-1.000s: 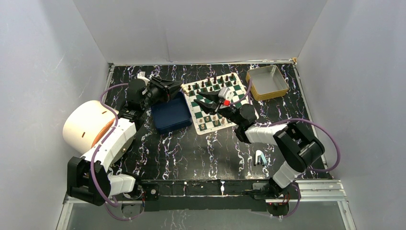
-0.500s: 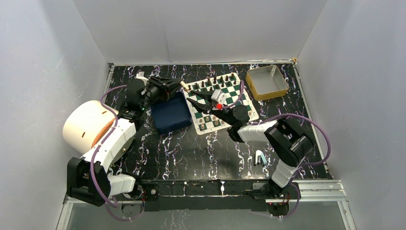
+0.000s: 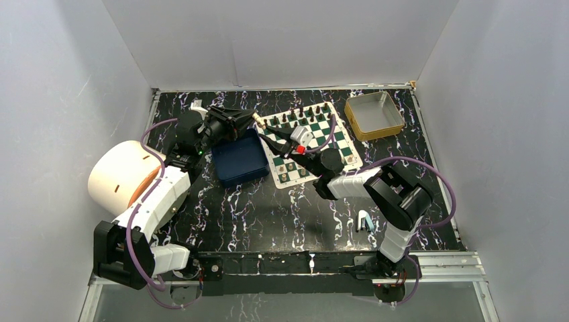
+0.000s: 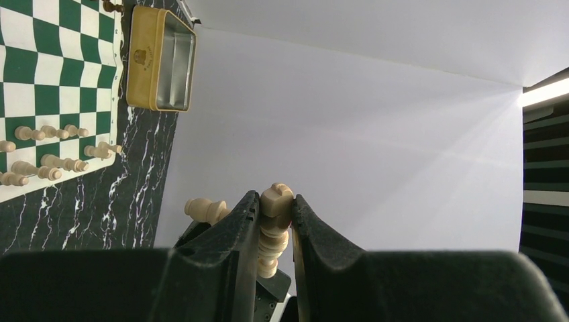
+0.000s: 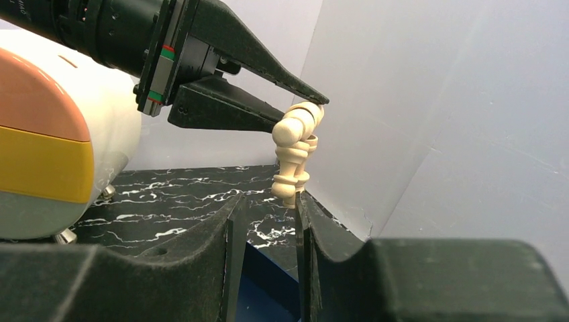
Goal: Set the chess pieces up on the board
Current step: Place the chess piece at the center of the board.
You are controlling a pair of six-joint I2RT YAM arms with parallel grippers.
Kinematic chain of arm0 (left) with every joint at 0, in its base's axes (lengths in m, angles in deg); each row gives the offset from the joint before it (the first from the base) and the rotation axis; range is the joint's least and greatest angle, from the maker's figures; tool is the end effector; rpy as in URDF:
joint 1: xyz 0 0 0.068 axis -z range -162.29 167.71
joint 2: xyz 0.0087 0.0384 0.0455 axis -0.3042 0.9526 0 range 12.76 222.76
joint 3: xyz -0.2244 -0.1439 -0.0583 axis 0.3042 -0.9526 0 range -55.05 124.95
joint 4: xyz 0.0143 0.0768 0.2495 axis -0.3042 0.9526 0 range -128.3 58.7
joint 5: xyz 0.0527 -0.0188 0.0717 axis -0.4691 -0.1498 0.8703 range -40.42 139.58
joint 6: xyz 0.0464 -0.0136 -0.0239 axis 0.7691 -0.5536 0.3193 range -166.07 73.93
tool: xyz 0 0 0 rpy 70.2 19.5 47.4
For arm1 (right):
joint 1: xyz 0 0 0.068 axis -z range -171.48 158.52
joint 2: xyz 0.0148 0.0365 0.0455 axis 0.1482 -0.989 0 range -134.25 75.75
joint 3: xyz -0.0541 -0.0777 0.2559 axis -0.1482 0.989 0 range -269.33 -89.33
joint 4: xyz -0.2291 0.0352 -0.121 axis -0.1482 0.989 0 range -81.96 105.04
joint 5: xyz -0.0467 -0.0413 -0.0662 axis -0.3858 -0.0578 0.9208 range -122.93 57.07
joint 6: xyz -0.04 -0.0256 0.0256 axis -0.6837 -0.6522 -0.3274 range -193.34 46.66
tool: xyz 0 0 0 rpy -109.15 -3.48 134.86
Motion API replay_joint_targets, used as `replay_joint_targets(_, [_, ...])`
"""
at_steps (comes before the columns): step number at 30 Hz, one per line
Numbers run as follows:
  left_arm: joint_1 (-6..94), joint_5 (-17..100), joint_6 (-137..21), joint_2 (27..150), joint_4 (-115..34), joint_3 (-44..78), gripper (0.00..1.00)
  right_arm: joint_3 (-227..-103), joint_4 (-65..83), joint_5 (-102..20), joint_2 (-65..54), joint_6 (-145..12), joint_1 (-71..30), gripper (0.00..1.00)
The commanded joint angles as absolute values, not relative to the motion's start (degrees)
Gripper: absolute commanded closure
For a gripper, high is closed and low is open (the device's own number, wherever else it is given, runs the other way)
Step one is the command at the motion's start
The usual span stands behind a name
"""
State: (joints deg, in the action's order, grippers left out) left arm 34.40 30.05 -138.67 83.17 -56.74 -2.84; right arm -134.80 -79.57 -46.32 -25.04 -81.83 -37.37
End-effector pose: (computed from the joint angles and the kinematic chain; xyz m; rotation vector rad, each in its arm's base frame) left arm 0.2748 -0.0948 0.3431 -0.8810 1.6465 -1.6902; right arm 0.2377 0.2570 0.2636 -0.6631 0.8126 0.7111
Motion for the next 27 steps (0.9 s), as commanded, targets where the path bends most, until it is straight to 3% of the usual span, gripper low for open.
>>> replay_joint_targets(1, [34.52,29.81,-138.45,80.79,-58.86,-3.04,1.00,-137.08,-89.54,-44.28,-25.14,-83.30,-37.79,0.61])
replay_joint_targets(23, [34.58,30.49,-138.27,80.94,-59.21,-4.22,1.00,-137.31,-90.92,-43.67,-24.09,-83.19,-38.43,0.62])
replay_joint_targets(27, [34.58,30.51,-138.02,80.96,-58.86,-4.25,1.00,-137.32,-91.18,-43.69,-23.92,-83.06,-38.65,0.66])
